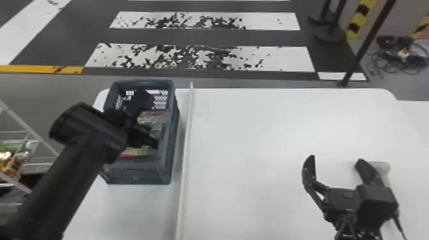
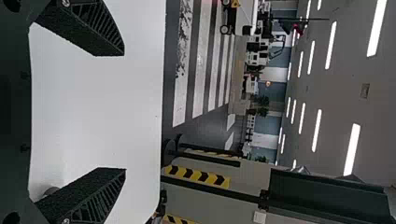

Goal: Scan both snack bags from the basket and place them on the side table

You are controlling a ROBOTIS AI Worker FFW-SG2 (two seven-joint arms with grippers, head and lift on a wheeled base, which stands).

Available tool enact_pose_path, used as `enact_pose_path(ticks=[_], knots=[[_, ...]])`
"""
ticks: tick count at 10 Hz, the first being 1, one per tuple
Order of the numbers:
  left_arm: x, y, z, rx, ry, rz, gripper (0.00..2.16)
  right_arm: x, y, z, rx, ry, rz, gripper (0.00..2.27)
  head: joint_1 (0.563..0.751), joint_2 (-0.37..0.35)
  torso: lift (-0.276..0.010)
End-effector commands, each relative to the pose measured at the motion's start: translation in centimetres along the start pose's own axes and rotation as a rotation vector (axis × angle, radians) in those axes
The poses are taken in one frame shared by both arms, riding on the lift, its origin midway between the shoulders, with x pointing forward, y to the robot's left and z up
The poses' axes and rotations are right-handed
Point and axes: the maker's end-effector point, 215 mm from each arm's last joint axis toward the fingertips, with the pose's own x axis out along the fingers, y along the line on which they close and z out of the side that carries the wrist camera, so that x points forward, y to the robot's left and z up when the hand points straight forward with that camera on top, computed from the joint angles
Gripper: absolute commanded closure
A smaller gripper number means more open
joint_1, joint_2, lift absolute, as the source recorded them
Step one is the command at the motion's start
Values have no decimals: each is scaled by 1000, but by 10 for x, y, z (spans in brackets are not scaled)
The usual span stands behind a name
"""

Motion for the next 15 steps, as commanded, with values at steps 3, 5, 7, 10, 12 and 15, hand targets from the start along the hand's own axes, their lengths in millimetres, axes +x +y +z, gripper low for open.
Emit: enact_pose_path(ticks=[3, 5, 7, 10, 12, 15], knots=[[-7, 6, 16, -139, -121, -7, 2138, -1, -3, -2, 3, 5, -6, 36, 695, 23, -75], [-29, 20, 27, -220, -206, -16, 2138, -1, -3, -2, 3, 5, -6, 36, 695, 21, -75], [-48, 26, 38, -309, -291, -54, 2138, -1, -3, -2, 3, 5, -6, 36, 695, 28, -75], [-86, 35, 46, -450, -402, -118, 2138, -1, -3, -1, 2, 2, -6, 36, 695, 39, -75], [-118, 26, 58, -513, -472, -191, 2138, -1, -3, -1, 2, 3, -6, 36, 695, 44, -75], [-157, 16, 84, -522, -562, -232, 2138, -2, -3, -2, 1, 4, -6, 36, 695, 37, -75]])
